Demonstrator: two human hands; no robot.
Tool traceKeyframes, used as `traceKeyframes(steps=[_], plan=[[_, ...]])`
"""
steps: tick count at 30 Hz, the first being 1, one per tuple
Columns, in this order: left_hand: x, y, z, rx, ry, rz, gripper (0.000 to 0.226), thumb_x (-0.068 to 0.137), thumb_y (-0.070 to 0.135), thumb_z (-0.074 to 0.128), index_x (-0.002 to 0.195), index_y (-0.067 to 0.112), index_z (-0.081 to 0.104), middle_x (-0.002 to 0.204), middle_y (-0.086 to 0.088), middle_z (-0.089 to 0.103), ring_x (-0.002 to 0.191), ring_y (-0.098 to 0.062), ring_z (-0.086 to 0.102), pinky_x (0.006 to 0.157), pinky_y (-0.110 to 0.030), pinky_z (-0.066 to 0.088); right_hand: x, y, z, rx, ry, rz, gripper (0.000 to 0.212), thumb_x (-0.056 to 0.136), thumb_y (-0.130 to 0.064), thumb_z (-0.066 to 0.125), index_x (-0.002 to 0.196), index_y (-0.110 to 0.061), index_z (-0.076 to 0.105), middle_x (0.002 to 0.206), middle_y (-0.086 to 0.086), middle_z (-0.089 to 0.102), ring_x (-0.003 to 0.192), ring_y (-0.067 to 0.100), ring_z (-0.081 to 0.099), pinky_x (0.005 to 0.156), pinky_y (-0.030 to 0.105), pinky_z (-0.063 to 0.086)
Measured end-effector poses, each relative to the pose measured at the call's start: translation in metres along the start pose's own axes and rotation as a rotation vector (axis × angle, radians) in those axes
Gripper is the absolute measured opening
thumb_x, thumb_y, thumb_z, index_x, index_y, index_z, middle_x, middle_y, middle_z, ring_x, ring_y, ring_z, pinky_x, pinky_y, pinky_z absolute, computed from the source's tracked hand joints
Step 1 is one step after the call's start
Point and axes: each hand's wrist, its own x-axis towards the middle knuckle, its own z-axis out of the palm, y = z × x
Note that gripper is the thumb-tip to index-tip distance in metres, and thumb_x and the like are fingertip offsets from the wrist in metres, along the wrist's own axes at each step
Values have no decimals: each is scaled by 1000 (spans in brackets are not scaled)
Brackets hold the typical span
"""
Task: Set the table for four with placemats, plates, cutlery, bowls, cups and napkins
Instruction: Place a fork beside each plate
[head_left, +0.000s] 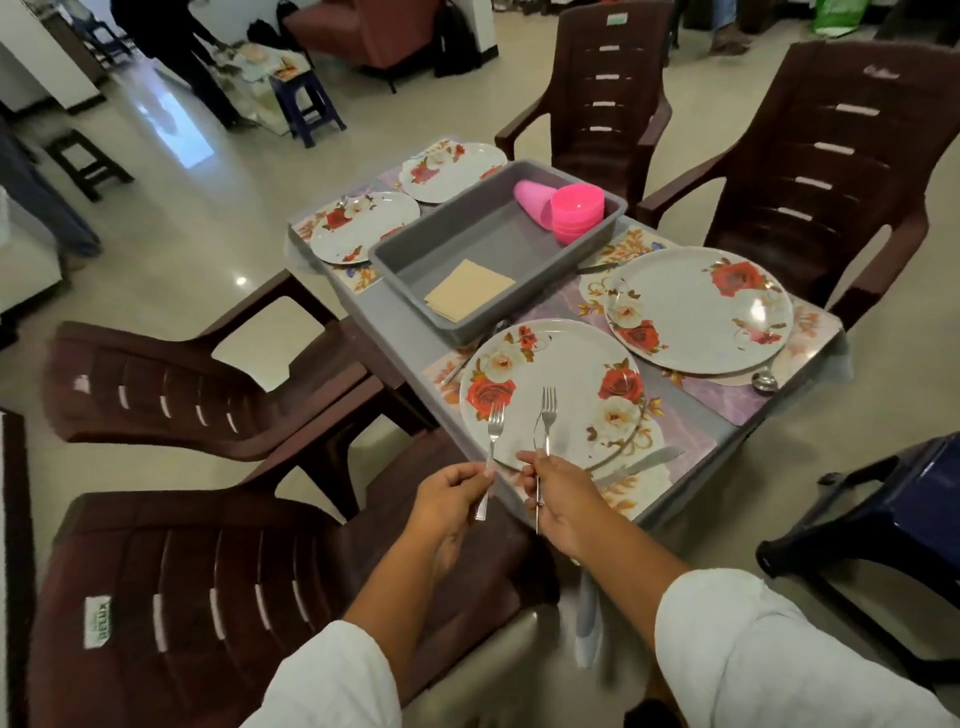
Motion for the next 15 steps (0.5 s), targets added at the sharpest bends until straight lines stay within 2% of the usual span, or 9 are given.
traceKeyframes(steps=[3, 5, 8, 12, 15], plan=[[6, -7, -45, -36, -31, 15, 6, 89, 5, 73, 94, 3, 73, 77, -8, 72, 69, -15, 64, 66, -28, 54, -3, 31, 36, -2, 44, -22, 26, 105, -10, 42, 106, -7, 67, 69, -3, 52, 55, 7, 43, 46, 21, 32], [11, -13, -79, -18, -44, 18, 6, 88, 7, 75, 93, 5, 73, 78, -8, 71, 69, -14, 64, 67, -28, 53, -12, 53, 63, 30, 57, -46, 25, 105, -6, 41, 104, -9, 66, 72, -2, 53, 59, 7, 46, 50, 22, 33], [9, -18, -124, -3, -91, 27, 6, 88, 8, 76, 93, 7, 74, 83, -11, 74, 76, -16, 66, 72, -31, 56, -30, 87, 98, 73, 57, -61, 22, 106, -9, 45, 104, -12, 67, 79, -1, 60, 67, 7, 55, 61, 24, 42], [-4, -21, -178, -7, -107, 58, 11, 87, 8, 77, 97, 4, 74, 99, -17, 76, 86, -20, 69, 87, -36, 57, -57, 125, 136, 99, 30, -32, 18, 104, -10, 53, 111, -11, 69, 86, 0, 72, 75, 8, 66, 70, 25, 52], [-15, -24, -209, -20, -89, 67, 7, 86, 7, 77, 93, 7, 75, 97, -14, 77, 87, -20, 69, 81, -30, 57, -73, 145, 157, 91, 4, -33, 17, 103, -14, 56, 114, -12, 70, 94, 1, 76, 81, 9, 70, 73, 27, 53]])
